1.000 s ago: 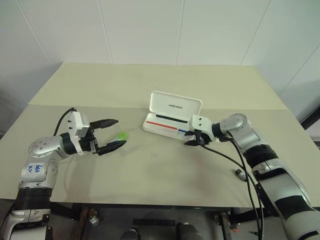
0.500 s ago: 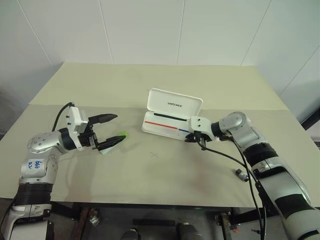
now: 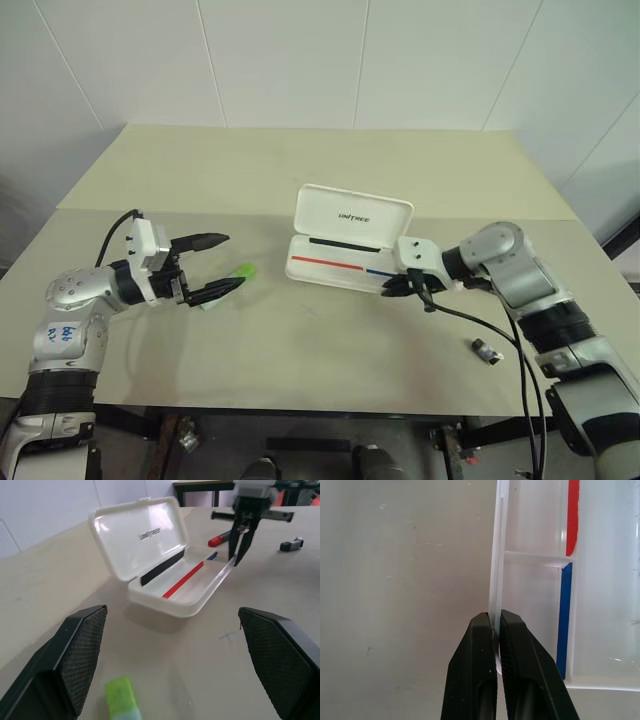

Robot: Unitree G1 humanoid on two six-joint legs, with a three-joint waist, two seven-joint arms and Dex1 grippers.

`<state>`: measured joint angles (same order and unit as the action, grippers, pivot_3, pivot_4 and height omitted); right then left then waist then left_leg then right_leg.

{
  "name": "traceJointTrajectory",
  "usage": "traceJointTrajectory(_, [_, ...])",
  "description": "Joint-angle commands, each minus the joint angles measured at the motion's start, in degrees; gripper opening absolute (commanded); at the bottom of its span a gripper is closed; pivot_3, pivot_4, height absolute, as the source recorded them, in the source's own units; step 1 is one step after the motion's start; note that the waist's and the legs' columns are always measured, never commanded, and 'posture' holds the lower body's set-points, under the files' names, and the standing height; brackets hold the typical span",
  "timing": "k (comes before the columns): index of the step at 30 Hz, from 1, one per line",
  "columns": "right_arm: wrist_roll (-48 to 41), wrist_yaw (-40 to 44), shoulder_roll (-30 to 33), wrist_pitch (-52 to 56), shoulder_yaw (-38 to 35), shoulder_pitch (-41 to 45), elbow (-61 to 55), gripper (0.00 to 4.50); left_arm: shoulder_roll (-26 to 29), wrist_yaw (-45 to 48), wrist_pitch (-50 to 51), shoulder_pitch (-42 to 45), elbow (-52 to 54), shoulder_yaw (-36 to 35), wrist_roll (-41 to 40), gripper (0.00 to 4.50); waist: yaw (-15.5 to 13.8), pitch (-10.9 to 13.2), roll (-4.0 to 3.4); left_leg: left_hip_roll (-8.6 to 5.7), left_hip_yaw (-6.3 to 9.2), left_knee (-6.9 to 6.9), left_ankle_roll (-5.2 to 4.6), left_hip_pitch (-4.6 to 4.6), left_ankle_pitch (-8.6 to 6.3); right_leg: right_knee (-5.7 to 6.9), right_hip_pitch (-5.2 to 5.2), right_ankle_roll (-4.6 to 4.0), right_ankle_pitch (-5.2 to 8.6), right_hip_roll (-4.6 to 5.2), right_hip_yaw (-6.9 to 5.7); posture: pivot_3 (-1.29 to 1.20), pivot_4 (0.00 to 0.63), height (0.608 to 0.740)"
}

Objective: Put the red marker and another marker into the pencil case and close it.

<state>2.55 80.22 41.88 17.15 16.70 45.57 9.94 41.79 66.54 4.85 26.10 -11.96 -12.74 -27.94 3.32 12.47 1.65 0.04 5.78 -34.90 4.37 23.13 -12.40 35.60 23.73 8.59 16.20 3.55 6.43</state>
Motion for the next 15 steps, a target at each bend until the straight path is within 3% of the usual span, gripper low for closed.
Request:
traceJointTrajectory(1, [-3.2, 0.6, 3.0, 4.7, -2.8, -3.7, -9.6, 0.06, 1.2, 0.4, -0.7, -0.5, 1.4, -1.8, -0.6, 4.5, -0.1, 0.0, 0.0, 0.0, 0.0, -0.01, 0.0, 0.0, 0.0, 0.0, 0.0, -0.01, 0.01, 0.0, 0.0, 0.0, 0.15, 0.74])
traceJointTrajectory(8, [-5.4, -2.8, 6.0, 10.5, -3.4, -14.6, -22.2, 0.06, 1.0, 0.9, -0.9, -1.3, 1.5, -1.4, 0.0, 4.5, 0.0, 0.0, 0.0, 0.01, -0.02, -0.03, 0.0, 0.0, 0.0, -0.03, -0.01, -0.11, 0.06, 0.0, 0.01, 0.0, 0.15, 0.74])
traceJointTrajectory(15, [-0.8, -5.7, 7.5, 3.5, -0.3, -16.6, -20.1, 0.06, 0.8, 1.4, -0.7, -0.4, 0.9, -0.8, 0.0, 4.5, -0.1, 0.0, 0.01, 0.0, -0.04, -0.1, -0.01, 0.0, 0.0, -0.08, -0.06, -0.42, 0.22, 0.0, 0.02, 0.0, 0.15, 0.74])
